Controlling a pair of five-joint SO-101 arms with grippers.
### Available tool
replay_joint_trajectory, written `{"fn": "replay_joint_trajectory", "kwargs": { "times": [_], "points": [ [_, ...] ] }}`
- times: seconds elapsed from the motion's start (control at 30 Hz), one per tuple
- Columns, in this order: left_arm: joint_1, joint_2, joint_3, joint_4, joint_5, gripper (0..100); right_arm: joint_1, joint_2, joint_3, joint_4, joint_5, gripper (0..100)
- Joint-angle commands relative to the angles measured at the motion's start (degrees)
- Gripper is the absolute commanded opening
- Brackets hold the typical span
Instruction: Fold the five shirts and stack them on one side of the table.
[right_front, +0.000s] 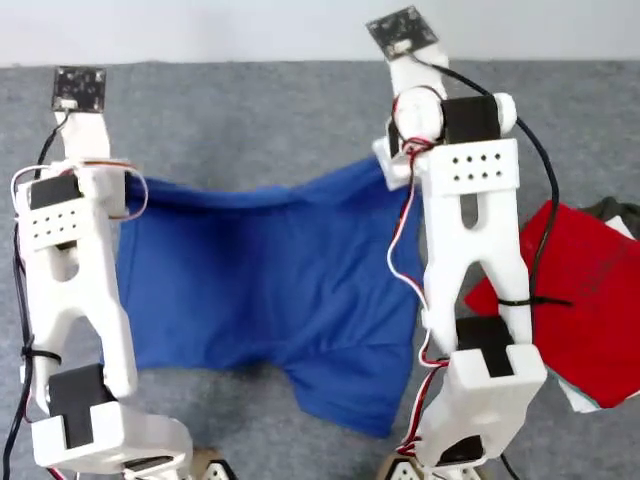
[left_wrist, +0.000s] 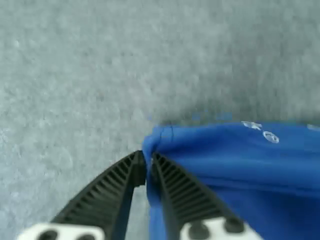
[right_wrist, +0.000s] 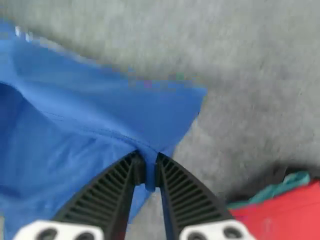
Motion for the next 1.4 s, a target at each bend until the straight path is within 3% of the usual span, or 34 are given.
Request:
{"fn": "replay_joint_trajectory", "kwargs": {
  "times": [0.0,0.33,0.7,0.83,1.37],
  "points": [
    [-0.70,-0.44,-3.03,5.71,-5.19,1,0.04,-3.30,-0.79,3.47,1.85,1.0],
    [-5.54,-7.38,-3.47,16.88,-11.87,1,-5.76,-24.04,28.75,3.21,2.29,1.0],
    [-5.36,-7.65,-1.71,24.62,-13.19,1,-6.02,-37.32,51.87,3.12,9.23,1.0],
    [-5.54,-7.91,2.77,25.58,-17.76,1,-6.20,-39.87,56.26,3.12,11.52,1.0],
    [-6.68,-8.00,5.14,31.91,-23.38,1,-6.29,-47.87,69.71,3.21,20.22,1.0]
  ]
}}
